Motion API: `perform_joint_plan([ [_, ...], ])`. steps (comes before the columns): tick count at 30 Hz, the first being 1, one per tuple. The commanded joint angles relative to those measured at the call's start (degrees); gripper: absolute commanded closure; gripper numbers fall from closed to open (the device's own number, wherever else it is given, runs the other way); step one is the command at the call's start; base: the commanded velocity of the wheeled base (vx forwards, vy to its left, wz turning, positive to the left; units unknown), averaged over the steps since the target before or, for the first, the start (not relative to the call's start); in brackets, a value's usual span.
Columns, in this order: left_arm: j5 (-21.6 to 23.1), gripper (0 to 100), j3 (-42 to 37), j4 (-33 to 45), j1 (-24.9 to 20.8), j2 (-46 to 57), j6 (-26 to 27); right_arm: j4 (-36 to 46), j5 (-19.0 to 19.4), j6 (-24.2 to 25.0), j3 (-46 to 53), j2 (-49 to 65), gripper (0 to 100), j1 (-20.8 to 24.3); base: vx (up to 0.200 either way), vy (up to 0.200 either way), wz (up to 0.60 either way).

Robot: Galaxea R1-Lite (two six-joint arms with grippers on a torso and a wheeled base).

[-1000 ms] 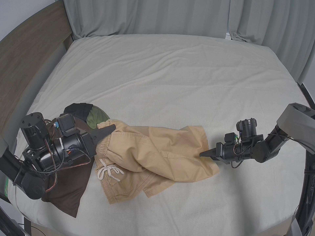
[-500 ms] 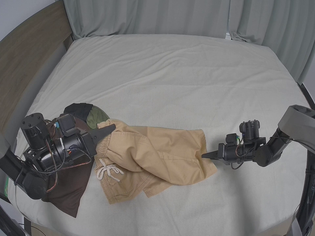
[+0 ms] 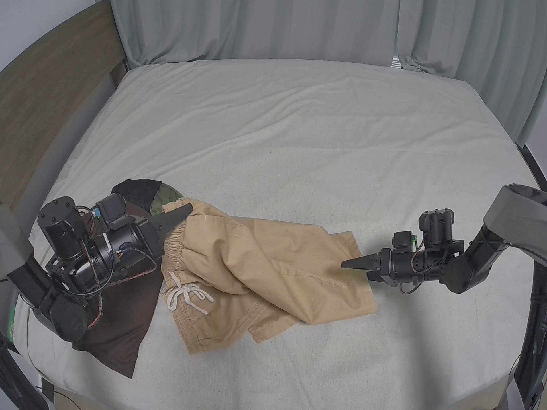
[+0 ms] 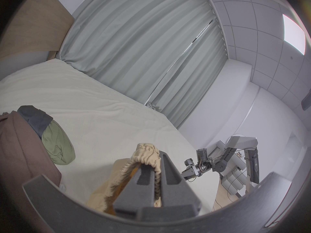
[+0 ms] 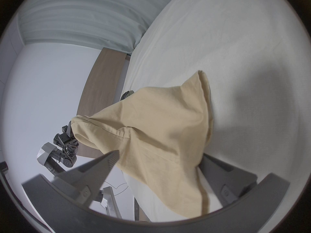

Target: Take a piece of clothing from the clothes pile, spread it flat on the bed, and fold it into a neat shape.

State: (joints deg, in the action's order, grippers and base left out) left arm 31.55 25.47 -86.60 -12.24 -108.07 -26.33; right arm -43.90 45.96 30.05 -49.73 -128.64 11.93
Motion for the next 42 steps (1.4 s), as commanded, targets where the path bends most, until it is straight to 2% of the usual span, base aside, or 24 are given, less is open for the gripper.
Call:
perform_joint_plan([
  [1,0.0,100,-0.2,-0.3,-0.2,-0.4,-0.3,-0.7,-0.1,0.5,-1.1,-3.0,0,1.4,0.000,0.000,0.00],
  [11,0.0,100,-0.7,-0.6,-0.5,-0.5,-0.3,-4.2,-0.2,2.3,0.0,-2.9,0,2.0,0.000,0.000,0.00],
  [12,0.0,100,-0.7,-0.6,-0.5,-0.6,-0.3,-4.2,-0.2,2.1,0.3,-3.0,100,2.0,0.000,0.000,0.00],
  [21,0.0,100,-0.3,-0.7,-0.5,-0.3,-0.7,-8.8,-2.1,1.6,3.1,-3.5,100,2.1,0.000,0.000,0.00],
  [27,0.1,100,3.0,-1.9,-0.5,2.7,-8.1,-9.5,-1.5,2.2,8.0,5.1,100,1.5,0.000,0.000,0.00],
  [30,0.5,100,5.6,-2.0,-0.5,5.0,-11.4,-9.5,-0.4,3.9,11.1,11.9,100,0.3,0.000,0.000,0.00],
  [34,0.7,100,7.7,-2.0,-0.4,5.9,-11.5,-9.5,1.8,5.1,13.0,17.8,100,-1.1,0.000,0.000,0.00],
  [37,0.7,100,10.1,-2.0,0.0,6.0,-11.7,-9.5,2.1,7.5,13.4,22.7,100,-2.2,0.000,0.000,0.00],
  [39,0.5,100,12.6,-2.0,0.5,5.9,-13.1,-9.5,2.3,10.9,13.0,26.4,100,-3.7,0.000,0.000,0.00],
  [42,0.4,100,13.8,-2.0,1.0,6.3,-15.0,-9.5,3.8,12.4,12.8,29.4,100,-5.5,0.000,0.000,0.00],
])
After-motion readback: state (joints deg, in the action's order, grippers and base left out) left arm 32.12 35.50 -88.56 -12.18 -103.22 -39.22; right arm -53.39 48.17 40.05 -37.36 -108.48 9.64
